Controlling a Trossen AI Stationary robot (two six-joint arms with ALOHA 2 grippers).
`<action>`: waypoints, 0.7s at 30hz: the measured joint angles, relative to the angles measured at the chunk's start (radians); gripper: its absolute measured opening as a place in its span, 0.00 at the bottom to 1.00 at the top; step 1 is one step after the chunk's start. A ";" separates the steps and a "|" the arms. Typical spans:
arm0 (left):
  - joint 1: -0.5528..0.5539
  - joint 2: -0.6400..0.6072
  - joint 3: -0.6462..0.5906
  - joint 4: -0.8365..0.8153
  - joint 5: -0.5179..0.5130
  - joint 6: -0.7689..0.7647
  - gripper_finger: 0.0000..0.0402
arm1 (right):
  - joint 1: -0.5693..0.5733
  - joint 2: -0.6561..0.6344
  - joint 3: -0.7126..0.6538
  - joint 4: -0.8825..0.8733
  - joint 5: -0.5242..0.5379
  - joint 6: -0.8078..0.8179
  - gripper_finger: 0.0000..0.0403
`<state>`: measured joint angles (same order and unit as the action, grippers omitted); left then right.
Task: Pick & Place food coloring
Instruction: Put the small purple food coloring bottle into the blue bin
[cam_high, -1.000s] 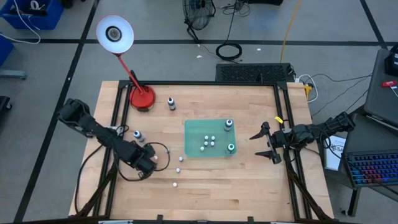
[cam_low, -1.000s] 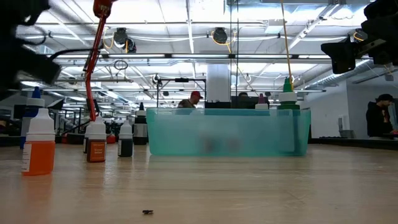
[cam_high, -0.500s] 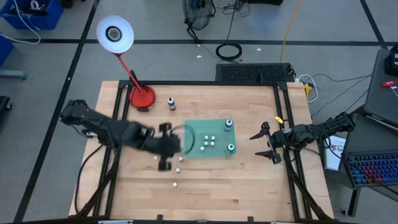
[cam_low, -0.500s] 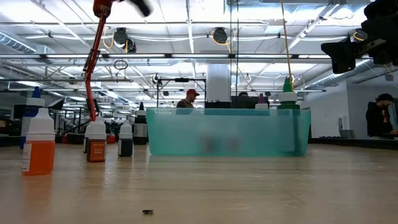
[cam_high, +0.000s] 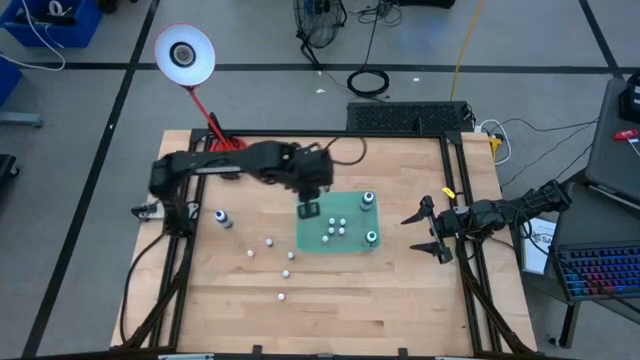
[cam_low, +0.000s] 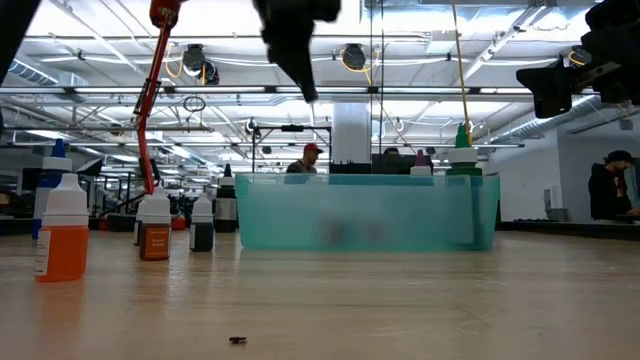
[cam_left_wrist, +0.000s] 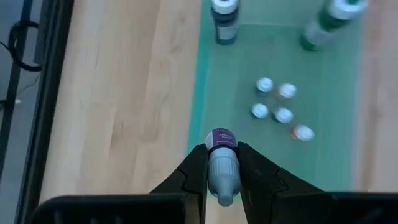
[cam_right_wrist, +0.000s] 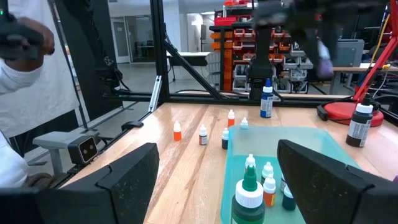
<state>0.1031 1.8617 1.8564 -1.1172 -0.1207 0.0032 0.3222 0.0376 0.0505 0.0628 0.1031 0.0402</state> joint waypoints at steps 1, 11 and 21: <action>0.010 0.030 0.017 0.001 0.007 0.008 0.16 | 0.000 0.000 0.000 0.000 0.000 0.000 0.78; 0.026 0.277 0.052 0.035 0.079 0.109 0.16 | 0.000 0.000 0.000 0.000 0.000 0.000 0.78; 0.028 0.396 0.052 0.087 0.150 0.103 0.16 | 0.000 0.000 0.000 0.000 0.000 0.000 0.78</action>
<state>0.1307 2.2577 1.9083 -1.0298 0.0288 0.1060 0.3225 0.0376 0.0505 0.0628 0.1032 0.0402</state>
